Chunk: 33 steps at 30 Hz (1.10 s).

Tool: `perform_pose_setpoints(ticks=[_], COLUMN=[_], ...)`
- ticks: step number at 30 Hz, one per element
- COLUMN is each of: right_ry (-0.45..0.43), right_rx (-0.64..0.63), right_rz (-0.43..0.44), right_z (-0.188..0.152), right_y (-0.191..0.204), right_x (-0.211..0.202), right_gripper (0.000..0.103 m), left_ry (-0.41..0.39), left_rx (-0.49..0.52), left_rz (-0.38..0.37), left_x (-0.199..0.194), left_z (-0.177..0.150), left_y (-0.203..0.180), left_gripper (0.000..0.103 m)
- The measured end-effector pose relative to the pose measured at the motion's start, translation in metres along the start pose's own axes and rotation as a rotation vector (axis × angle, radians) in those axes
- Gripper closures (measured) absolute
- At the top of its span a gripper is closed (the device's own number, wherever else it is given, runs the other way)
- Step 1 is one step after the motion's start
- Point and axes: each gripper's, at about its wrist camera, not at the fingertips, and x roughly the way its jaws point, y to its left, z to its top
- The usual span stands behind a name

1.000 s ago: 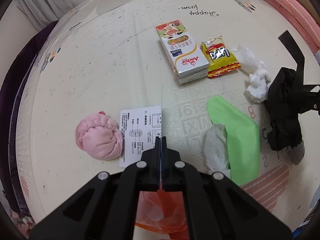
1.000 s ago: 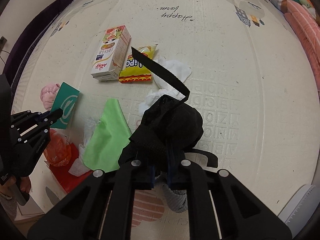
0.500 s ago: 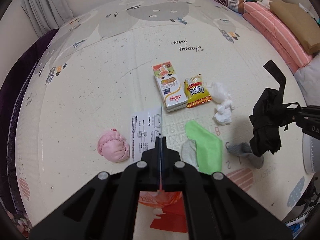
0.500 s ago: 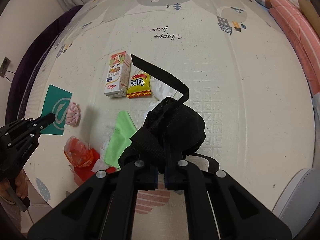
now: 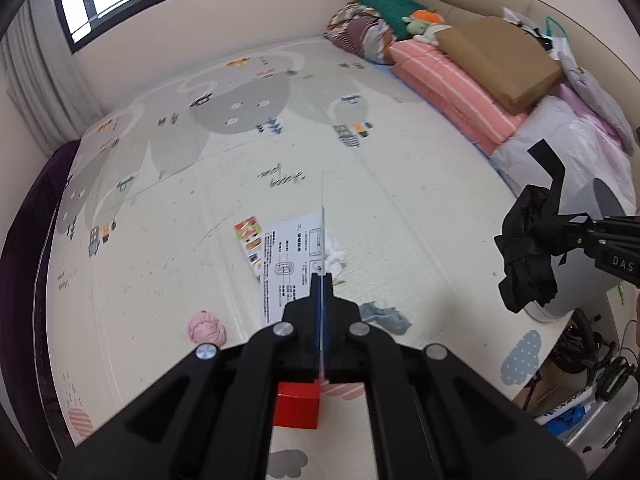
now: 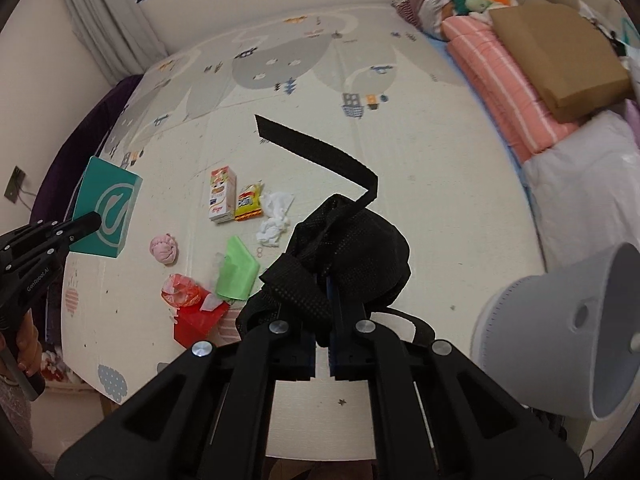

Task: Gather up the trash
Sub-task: 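Carry the black cloth and white sheet in both tools to the grey bin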

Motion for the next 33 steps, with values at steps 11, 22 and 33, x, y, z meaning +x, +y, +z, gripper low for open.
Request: perform_pose_setpoints(ticks=[11,22,33], right_ry=[-0.188,-0.333,-0.339], right_rx=[0.301,0.486,0.563], right_rz=[-0.279,-0.445,-0.423], right_z=[-0.085,-0.167,-0.193], right_y=[-0.146,-0.253,-0.309], right_x=[-0.173,-0.285,-0.292], right_gripper=[0.1,0.1,0.1], left_ry=[-0.119,-0.163,-0.129], left_rx=[0.261,0.466,0.601], left_rz=[-0.251,-0.512,-0.624], left_x=[-0.068,-0.101,-0.086], left_z=[0.054,0.082,0.09], left_y=[-0.158,-0.34,-0.457], left_gripper=[0.102,0.102,0.102])
